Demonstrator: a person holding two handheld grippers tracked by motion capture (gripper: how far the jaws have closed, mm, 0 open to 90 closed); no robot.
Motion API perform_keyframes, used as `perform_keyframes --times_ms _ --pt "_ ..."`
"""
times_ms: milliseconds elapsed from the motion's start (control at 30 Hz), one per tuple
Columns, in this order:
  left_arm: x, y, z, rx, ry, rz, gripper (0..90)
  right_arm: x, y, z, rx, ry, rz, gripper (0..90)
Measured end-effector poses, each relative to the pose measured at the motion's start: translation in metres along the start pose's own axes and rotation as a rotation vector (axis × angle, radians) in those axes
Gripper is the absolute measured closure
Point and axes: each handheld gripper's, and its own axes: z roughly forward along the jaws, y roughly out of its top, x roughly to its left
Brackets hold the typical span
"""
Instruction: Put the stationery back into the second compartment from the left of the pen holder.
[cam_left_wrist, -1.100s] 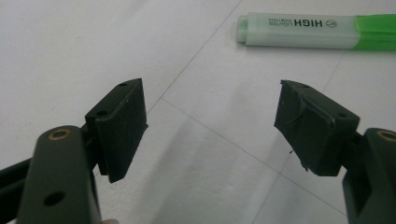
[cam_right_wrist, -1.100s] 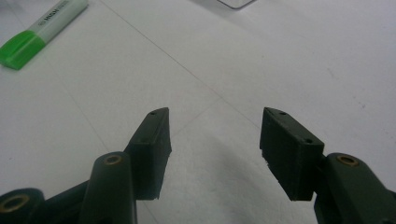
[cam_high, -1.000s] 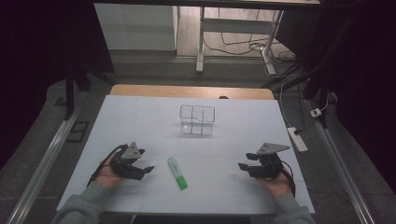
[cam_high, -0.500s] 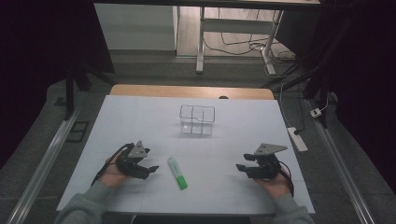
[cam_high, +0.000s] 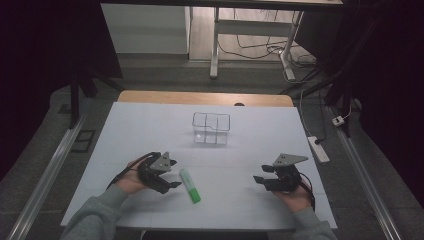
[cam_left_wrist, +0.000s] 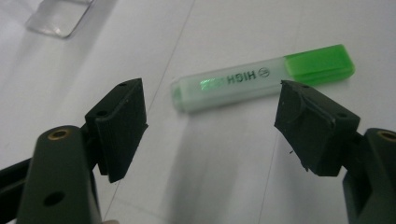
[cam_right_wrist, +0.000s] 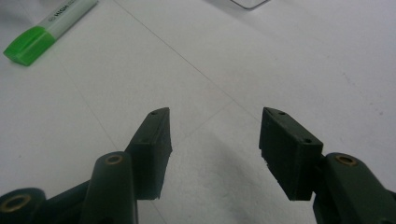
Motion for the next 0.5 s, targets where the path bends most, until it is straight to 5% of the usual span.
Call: perform_keyframes --times_ms 500 --pt "-0.001 0.025 0.014 0.030 -0.122 0.134 25.2 -0.003 -0.002 0.000 0.010 -0.005 0.009 43.4"
